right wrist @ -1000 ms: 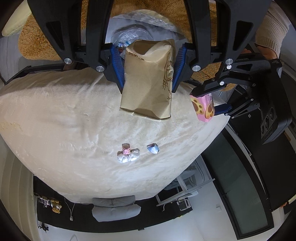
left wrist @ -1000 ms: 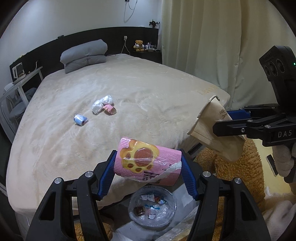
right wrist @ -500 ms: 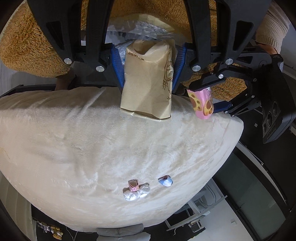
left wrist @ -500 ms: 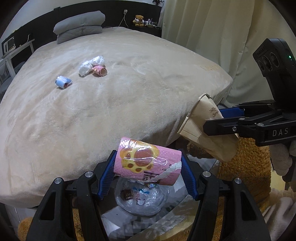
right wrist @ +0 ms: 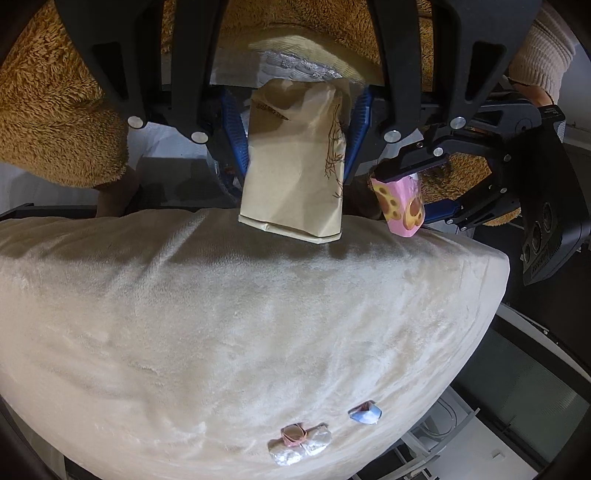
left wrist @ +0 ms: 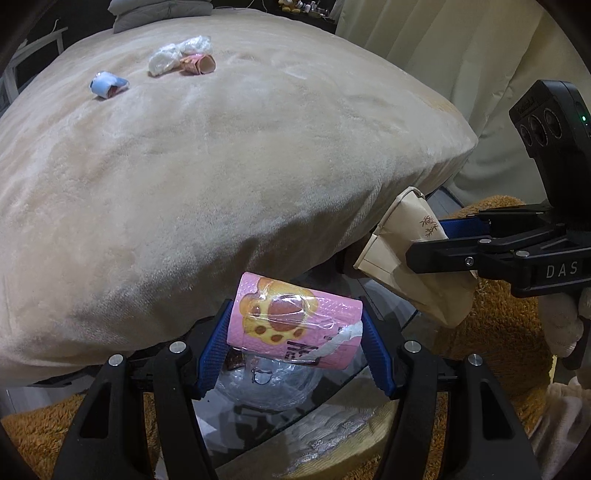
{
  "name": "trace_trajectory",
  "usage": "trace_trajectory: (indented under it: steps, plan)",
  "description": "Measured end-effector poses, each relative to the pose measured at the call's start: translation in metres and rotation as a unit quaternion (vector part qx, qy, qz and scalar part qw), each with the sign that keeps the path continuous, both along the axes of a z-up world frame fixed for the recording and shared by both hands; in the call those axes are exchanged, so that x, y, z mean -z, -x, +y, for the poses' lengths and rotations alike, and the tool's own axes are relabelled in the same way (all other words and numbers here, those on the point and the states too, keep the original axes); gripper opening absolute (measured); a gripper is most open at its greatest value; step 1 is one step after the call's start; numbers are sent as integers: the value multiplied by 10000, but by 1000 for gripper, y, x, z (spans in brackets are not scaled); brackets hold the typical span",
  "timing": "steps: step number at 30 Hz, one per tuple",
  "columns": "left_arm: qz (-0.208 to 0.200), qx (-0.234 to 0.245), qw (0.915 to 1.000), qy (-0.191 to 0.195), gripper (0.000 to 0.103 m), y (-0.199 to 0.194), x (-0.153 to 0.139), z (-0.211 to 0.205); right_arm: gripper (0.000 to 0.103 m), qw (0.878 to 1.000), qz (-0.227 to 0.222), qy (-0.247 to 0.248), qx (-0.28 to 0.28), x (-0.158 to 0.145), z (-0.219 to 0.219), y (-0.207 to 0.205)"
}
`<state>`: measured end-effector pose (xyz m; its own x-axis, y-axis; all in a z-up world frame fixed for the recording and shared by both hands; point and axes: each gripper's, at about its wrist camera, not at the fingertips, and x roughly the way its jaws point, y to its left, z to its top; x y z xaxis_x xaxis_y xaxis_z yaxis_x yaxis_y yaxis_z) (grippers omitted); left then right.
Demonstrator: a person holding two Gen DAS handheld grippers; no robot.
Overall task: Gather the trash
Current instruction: 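Carry pink packet with left tool while right tool carries paper bag over bin, then open left tool over the bin while right tool releases the paper bag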
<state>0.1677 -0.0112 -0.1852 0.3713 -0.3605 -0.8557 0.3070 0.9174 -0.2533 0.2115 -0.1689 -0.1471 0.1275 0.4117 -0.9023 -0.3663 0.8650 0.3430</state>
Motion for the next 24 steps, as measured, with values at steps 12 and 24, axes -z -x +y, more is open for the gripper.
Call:
trace_trajectory:
  steps: [12,24]
  plan:
    - [775,-55,9969,82,63,-7,58,2,49,9980,607,176,-5,50,4,-15]
    - [1201,-26,9927,65,63,-10,85,-2,50,9959,871,260,-34,68,9,-20]
